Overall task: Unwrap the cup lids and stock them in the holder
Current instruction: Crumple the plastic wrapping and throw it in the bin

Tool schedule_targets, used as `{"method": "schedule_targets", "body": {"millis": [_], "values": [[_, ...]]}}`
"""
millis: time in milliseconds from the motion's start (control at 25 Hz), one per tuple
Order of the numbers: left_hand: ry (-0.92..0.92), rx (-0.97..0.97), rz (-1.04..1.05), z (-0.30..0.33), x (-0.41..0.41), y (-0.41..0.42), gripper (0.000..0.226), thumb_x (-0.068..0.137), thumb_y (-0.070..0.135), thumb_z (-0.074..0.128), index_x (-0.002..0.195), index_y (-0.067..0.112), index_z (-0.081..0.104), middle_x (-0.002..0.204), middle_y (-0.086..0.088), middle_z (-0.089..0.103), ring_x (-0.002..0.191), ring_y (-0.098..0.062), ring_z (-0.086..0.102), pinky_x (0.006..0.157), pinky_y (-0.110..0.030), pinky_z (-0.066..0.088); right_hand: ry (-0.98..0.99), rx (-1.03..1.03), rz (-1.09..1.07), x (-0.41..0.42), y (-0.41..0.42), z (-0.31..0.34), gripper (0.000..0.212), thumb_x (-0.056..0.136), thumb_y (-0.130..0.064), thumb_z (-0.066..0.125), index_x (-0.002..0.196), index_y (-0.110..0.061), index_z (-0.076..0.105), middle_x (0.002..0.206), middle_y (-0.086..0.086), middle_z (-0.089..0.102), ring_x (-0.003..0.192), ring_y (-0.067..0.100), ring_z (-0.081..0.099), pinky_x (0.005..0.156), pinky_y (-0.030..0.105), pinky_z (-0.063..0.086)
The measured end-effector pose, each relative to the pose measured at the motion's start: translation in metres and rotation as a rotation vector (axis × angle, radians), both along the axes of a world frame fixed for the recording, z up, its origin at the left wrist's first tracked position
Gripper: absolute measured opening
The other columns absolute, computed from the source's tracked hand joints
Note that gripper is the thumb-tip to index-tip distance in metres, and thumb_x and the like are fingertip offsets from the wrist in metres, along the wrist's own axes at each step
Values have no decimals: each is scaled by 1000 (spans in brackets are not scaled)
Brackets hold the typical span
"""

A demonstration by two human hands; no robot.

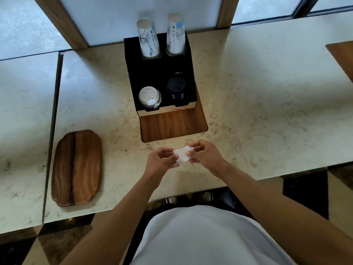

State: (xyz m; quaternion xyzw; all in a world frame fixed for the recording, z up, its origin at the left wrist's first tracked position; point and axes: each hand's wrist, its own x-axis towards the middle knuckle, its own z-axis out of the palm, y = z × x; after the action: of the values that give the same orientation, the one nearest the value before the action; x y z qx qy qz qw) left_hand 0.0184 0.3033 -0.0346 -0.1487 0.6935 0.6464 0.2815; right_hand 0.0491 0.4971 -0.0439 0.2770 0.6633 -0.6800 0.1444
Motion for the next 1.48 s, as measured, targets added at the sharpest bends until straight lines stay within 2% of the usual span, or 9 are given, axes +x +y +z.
{"method": "schedule_targets", "body": {"millis": [240,440,640,760,960,1080,1200,1280,1480], "values": [[-37,12,-102,-12,-4,17,23,79,3,85,100,7,74,86,-8,79,80,-31,77,66,-35,63,-3,-121,-220,30,11,-12,20,84,1,80,102,-7,74,92,14,71,72,18,73,69,30,63],[-23,37,-291,-14,8,53,20,78,3,85,96,5,76,88,-8,78,84,-29,76,74,-38,64,-14,-173,-424,73,37,-16,20,84,3,79,90,-16,80,88,12,74,71,22,75,68,31,63],[-28,34,-461,-9,38,110,25,80,5,85,103,4,75,97,-13,78,89,-32,76,76,-37,63,19,-219,-587,127,75,-16,18,86,2,77,99,-12,77,98,13,72,78,21,75,70,30,62],[-27,38,-561,-12,64,145,25,77,5,86,99,12,78,97,-11,79,90,-31,77,76,-37,63,41,-234,-669,167,100,-16,20,88,1,75,100,-15,76,99,11,75,83,20,77,72,29,62],[28,-90,-694,-11,126,213,20,79,10,86,93,23,80,93,-2,79,87,-24,78,71,-31,62,0,-279,-769,245,150,-24,24,91,2,71,103,-18,75,108,13,72,97,25,74,77,33,63],[21,-163,-726,-21,160,252,18,80,6,84,94,17,79,87,-1,80,85,-22,78,68,-28,62,-23,-305,-859,286,172,-34,25,91,4,67,103,-17,74,108,11,71,95,22,73,77,32,64],[4,-225,-773,-39,185,287,19,83,3,82,99,10,76,83,-2,80,83,-20,78,69,-26,62,-34,-325,-942,318,189,-51,25,91,5,66,107,-13,73,101,9,74,88,17,75,73,29,63],[-40,-223,-797,-58,199,309,18,84,-2,79,98,7,74,89,-9,79,85,-22,78,74,-32,64,-65,-319,-1005,335,197,-70,24,91,5,67,105,-15,73,97,7,73,86,16,75,73,29,64],[-65,-335,-882,-136,223,348,16,86,0,77,93,14,74,97,-12,76,87,-20,77,79,-35,64,-174,-344,-1136,356,214,-136,23,93,5,66,103,-15,71,98,6,72,90,19,73,69,27,63]]}}
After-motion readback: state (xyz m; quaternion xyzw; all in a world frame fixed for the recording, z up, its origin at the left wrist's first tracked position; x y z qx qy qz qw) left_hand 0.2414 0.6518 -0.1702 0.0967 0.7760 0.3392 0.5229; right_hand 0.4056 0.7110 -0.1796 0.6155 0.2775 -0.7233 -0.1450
